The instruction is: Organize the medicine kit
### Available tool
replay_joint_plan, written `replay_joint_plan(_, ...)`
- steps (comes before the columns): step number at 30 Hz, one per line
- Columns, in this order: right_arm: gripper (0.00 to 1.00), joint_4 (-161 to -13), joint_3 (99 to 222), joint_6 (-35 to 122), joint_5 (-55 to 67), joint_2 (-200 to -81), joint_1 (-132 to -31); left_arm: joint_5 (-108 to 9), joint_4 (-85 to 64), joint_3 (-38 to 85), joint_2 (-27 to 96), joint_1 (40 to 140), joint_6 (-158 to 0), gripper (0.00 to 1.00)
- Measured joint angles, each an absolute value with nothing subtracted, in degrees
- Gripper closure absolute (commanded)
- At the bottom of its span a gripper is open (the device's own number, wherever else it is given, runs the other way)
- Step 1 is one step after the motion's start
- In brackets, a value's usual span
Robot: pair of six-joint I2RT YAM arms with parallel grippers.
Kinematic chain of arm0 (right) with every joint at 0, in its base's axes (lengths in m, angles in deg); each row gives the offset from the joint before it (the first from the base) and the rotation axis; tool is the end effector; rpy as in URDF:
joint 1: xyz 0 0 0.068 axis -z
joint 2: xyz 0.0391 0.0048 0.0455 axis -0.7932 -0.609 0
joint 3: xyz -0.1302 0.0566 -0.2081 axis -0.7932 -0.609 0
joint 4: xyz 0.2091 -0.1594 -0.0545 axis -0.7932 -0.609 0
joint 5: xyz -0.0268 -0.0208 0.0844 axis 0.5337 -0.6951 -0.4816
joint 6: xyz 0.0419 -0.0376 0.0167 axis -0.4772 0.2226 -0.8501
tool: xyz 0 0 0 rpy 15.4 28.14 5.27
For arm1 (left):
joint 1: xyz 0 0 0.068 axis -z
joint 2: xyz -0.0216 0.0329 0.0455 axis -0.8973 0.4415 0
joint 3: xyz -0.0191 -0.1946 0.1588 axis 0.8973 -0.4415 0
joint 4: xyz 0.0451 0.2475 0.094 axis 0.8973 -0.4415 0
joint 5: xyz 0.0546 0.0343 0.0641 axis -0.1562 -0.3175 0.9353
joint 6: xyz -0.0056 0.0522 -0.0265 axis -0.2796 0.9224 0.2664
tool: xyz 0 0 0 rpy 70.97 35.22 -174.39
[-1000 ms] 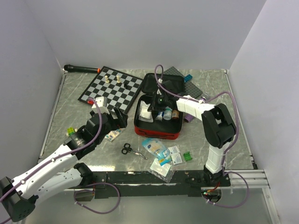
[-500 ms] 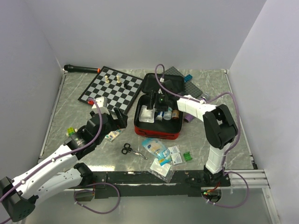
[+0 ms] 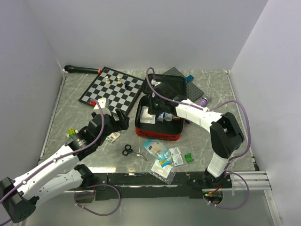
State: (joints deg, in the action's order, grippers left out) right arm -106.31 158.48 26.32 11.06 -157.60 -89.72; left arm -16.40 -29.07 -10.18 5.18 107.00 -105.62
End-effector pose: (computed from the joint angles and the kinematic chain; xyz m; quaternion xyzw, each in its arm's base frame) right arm 0.3121 0.2400 0.2214 -0.1168 0.9136 0.2186 0.3225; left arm 0.1679 -0.1331 0.2694 -0.0828 0.8220 -0.2131 0.5216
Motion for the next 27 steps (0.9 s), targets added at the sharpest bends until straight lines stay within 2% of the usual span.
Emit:
replay_joint_plan(15,0.75,-107.80,155.11,27.33,10.05,-163.61,-91.95,-17.50,-29.07,-10.68,4.50,106.96,-105.86,0.01)
replay_joint_plan(27,0.74,-109.48,162.43,25.60,10.38,-169.73,-90.44,-17.52,-29.09,-11.12,4.79,106.94,-105.86,0.02)
